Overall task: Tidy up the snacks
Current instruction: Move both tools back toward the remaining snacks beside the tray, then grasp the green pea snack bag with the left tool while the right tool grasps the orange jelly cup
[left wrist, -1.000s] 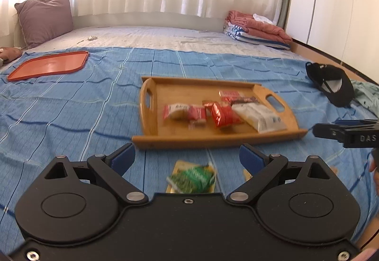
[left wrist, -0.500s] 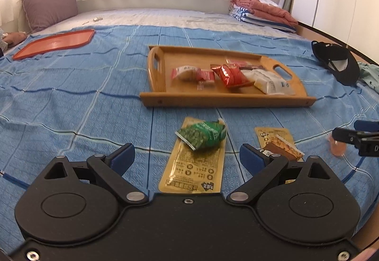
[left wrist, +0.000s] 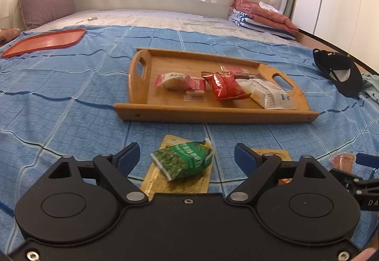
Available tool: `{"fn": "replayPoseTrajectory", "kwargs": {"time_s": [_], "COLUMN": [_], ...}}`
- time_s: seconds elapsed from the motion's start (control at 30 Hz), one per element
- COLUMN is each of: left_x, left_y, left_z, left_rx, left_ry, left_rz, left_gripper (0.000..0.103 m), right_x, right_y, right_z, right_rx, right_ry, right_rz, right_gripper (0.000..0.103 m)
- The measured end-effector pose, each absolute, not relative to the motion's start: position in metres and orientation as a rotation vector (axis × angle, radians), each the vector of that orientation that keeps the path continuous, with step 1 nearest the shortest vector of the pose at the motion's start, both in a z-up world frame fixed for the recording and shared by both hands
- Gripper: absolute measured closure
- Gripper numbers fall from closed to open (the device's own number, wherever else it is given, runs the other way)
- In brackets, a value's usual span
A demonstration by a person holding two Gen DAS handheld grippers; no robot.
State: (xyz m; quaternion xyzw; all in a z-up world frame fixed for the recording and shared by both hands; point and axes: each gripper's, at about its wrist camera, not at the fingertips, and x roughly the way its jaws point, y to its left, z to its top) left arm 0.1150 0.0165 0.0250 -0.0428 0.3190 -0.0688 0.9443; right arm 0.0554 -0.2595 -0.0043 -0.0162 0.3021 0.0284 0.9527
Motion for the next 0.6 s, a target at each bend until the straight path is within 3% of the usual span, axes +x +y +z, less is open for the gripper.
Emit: {"fn": "replayPoseTrajectory", "kwargs": {"time_s": [0.3, 0.6], "left_x": [0.127, 0.131], "left_y": [0.009, 0.008], "left_z": [0.011, 0.007], "left_rx": [-0.081, -0.069], "left_ry": [0.679, 0.674], "left_rz": [-0.130, -0.125], "left_gripper": [0.034, 0.038], "right_x": [0.055, 0.056], "right_y": [-0.262, -0.265], "right_z": [-0.012, -0.016], "right_rx": [0.005, 0.026], "right_ry": [0.633, 0.626], "right_rz": [0.070, 0.069], "right_gripper": [0.011, 0.022]}}
